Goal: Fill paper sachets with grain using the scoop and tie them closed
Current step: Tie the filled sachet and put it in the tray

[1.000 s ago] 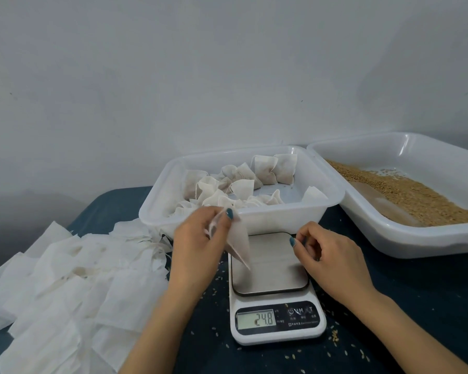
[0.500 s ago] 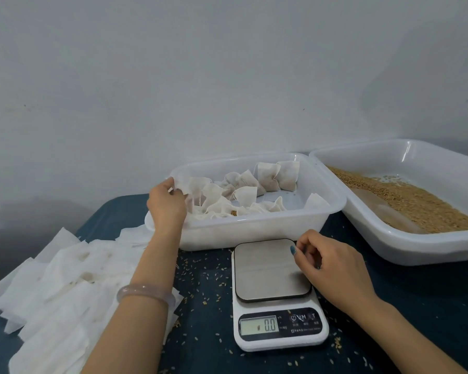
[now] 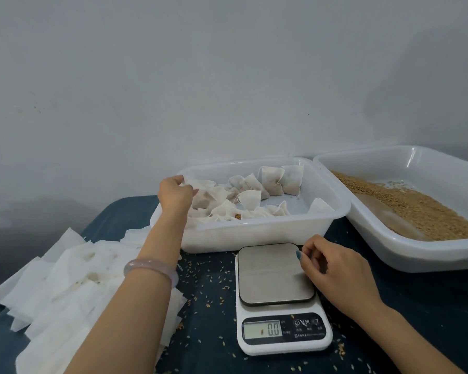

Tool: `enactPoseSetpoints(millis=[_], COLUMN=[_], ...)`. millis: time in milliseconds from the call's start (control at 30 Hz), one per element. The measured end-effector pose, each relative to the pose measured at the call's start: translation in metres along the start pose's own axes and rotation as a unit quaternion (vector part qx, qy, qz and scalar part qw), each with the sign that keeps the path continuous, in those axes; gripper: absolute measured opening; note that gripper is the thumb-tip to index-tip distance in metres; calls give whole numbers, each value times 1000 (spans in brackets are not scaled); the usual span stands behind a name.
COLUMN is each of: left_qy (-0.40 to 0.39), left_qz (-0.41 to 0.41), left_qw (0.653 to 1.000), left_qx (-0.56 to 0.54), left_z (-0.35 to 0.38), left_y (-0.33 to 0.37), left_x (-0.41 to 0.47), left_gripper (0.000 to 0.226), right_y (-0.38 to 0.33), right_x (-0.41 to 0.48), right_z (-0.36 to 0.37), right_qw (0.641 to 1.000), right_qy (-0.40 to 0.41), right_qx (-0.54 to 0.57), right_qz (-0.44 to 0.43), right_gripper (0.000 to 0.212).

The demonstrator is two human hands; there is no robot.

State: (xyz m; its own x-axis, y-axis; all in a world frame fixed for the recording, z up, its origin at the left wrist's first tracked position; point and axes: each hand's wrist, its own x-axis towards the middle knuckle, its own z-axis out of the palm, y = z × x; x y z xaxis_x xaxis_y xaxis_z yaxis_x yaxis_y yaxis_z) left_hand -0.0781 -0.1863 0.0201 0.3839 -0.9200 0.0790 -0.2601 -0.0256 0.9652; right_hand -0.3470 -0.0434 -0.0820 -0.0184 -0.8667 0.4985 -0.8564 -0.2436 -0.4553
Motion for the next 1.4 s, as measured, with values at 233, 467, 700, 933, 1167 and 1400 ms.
enactPoseSetpoints(millis=[233,467,700,933,1167,1400], left_qy=[-53,-54,-257,-176,-138,-108], left_qz=[37,173,58,14,35,117], left_qw=[959,935,694,652,669,738], left_qx=[276,304,670,738,729,656], left_z=[-13,-44,-83,-82,-79,-78], left_y=[-8,13,7,-31,-33,-34], left_x=[-17,-54,-91,-78,-73,-77], left_gripper=[7,15,31,57,11,20], right_y=[0,-1,-1,-1,-1,0], right_x=[-1,-1,-2,-2,-1,-2], right_z=[1,0,1,1,1,0], right_qw=[1000,1000,1000,1000,1000,1000], right_qy=[-6,-12,-15,-11,-12,-18], right_qx=[-1,2,2,3,3,4], right_qz=[-4,-3,-4,-2,0,3], right_gripper=[18,14,15,16,17,15])
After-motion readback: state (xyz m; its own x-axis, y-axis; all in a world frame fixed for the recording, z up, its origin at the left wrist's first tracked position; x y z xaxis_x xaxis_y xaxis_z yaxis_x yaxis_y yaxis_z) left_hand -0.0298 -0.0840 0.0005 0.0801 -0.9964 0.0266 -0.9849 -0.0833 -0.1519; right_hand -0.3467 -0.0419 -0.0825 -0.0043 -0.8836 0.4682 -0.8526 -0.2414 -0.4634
